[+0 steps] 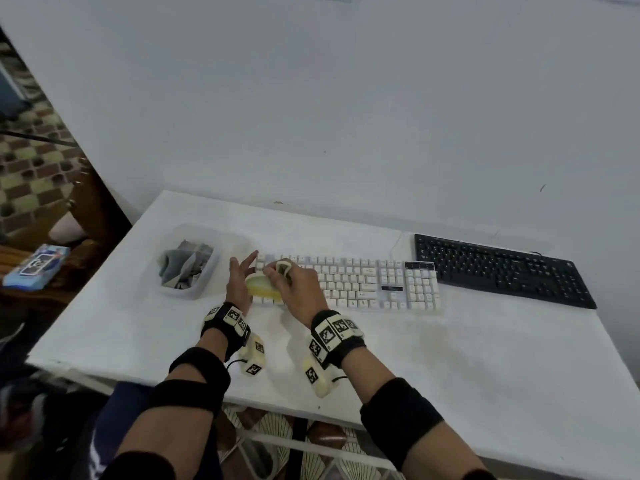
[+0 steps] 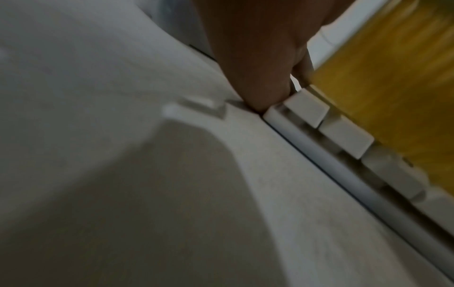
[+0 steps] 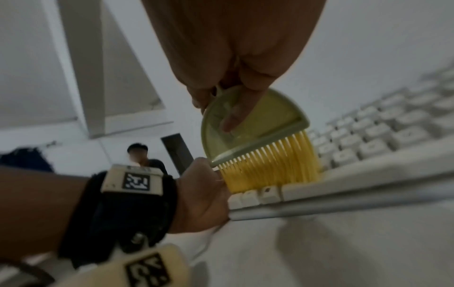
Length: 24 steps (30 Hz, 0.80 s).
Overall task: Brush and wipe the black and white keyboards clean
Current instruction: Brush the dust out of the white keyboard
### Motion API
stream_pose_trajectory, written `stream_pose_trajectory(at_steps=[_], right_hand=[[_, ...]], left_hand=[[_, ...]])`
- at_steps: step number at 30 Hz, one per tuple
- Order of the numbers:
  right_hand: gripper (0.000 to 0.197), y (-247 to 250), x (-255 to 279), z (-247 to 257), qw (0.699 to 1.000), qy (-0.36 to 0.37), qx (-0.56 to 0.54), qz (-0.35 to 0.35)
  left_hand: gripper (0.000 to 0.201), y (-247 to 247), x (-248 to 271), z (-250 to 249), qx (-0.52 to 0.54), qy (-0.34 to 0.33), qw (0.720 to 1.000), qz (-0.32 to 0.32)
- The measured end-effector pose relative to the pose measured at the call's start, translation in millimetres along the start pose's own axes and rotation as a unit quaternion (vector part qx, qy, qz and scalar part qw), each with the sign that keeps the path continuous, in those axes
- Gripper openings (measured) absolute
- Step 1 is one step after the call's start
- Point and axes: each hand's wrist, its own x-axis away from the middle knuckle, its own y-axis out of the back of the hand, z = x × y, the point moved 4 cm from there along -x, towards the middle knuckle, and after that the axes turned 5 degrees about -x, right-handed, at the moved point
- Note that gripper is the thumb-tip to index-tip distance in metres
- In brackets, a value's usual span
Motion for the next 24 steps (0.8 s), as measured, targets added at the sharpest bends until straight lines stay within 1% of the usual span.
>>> stream_pose_trajectory(at_steps=[2, 4, 7, 9, 13, 15, 17, 21, 23, 24], right_hand=[[0.028, -1, -3, -1, 0.999, 0.011, 0.042, 0.017], [0.027, 6, -3, -2, 0.994, 0.040, 0.103, 0.025], [0.025, 20, -2, -3, 0.983, 0.062, 0.170, 0.010], [0.025, 23, -4, 0, 0.985, 0.055, 0.165, -0.008], [0.032, 10, -10, 6, 0.998, 0.029, 0.055, -0.010], [0.032, 3, -10, 4, 0.999, 0.032, 0.035, 0.000], [0.030, 2, -8, -5, 0.996, 0.038, 0.076, 0.013], [0.024, 20, -5, -17, 0.979, 0.060, 0.196, 0.000], [0.023, 22, -4, -11, 0.973, 0.070, 0.222, -0.004], [0.023, 21, -4, -8, 0.974, 0.067, 0.216, -0.009]], left_hand=[[0.068, -1, 1, -1, 0.007, 0.000, 1.000, 0.005], [0.068, 0, -2, 0, 0.023, 0.002, 1.000, 0.005], [0.068, 1, -6, 3, 0.048, 0.015, 0.999, 0.004], [0.069, 1, -5, 2, 0.042, 0.016, 0.999, 0.008], [0.067, -1, 0, -1, 0.018, 0.014, 1.000, 0.004], [0.066, 0, -1, -1, 0.021, 0.013, 1.000, 0.002], [0.066, 0, -1, -1, 0.026, 0.007, 1.000, 0.006], [0.069, -1, -2, 0, 0.040, 0.005, 0.999, 0.016], [0.067, 0, -2, 0, 0.040, 0.011, 0.999, 0.014], [0.067, 0, -2, 0, 0.038, 0.011, 0.999, 0.011]])
